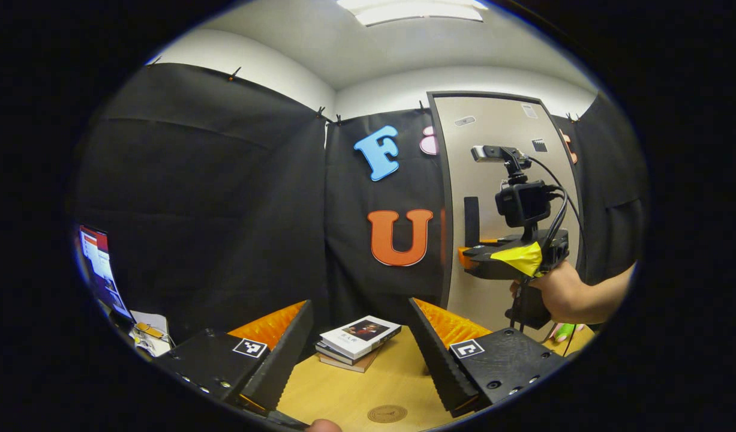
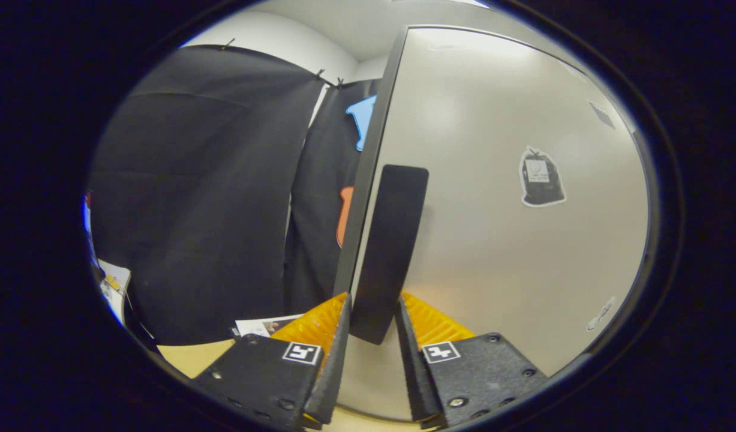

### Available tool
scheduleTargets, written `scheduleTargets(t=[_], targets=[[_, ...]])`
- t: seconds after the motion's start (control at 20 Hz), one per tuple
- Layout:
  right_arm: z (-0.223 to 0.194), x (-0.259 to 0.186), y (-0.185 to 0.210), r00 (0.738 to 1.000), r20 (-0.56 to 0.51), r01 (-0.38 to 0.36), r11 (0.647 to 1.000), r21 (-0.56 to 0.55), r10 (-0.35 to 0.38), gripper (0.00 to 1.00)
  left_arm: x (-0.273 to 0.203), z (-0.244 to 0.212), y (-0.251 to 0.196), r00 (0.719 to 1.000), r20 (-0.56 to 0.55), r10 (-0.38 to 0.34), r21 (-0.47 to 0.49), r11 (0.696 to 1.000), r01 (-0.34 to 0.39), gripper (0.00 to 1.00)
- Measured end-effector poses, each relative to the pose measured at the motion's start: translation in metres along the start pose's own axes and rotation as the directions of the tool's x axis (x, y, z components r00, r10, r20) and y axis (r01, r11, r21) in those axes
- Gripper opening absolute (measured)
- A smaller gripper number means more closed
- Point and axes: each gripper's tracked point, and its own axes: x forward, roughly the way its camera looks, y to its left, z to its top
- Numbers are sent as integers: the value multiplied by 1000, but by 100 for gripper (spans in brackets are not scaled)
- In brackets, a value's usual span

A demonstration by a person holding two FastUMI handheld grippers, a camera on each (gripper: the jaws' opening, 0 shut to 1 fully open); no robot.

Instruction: Open the cabinet door with the right hand, grasp the bottle in the cabinet with the left hand and place it on the coaster, then close the cabinet door with the right hand.

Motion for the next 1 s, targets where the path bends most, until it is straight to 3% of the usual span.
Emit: scheduleTargets(t=[0.05, 0.25, 0.6, 1.0], targets=[[1, -7, 1, 1000, -3, 12, 1000, 5, -12, 39, -2, -3, -1, 1000, -9, -10, -3, 1000, 10, 95], [-2, -5, 2, 999, -44, 17, 1000, 16, -16, 29, -8, -4, 6, 1000, -11, -19, -17, 1000, 19, 95], [-1, -35, 14, 996, -48, -74, 997, 39, 76, 25, 1, -17, 6, 998, -28, -50, -49, 998, 48, 95], [-2, -60, 17, 974, -69, -212, 977, 38, 214, 25, 13, -19, -47, 985, -37, -166, -23, 986, 165, 95]])
